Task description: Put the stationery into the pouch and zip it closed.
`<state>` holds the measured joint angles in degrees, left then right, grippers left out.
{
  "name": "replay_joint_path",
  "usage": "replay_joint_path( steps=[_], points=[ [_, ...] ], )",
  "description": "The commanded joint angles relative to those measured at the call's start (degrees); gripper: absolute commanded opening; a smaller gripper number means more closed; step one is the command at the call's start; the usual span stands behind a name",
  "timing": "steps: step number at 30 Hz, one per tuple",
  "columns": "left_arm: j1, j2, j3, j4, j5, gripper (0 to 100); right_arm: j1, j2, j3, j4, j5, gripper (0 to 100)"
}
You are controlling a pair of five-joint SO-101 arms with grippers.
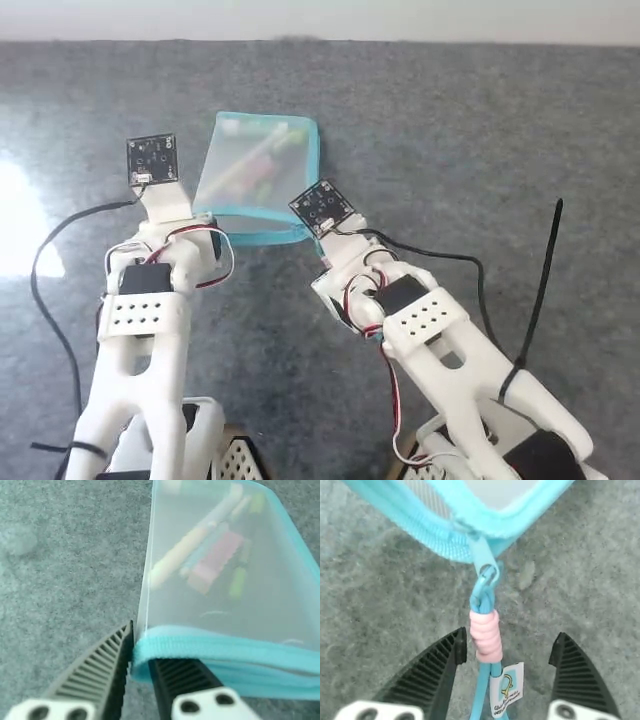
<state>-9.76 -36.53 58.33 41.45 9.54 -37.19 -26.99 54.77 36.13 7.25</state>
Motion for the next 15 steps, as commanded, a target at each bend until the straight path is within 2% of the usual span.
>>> replay_joint_path(
  steps=[1,15],
  points=[
    [0.35,-1.93,-0.48,-1.41,-0.35,1,0.31,-0.22,0.09,-1.27,-0.26,27.4],
    [0.35,-1.93,-0.4,-1.32,-0.18,1,0.31,-0.22,0.44,-1.71,-0.26,27.5]
  ],
)
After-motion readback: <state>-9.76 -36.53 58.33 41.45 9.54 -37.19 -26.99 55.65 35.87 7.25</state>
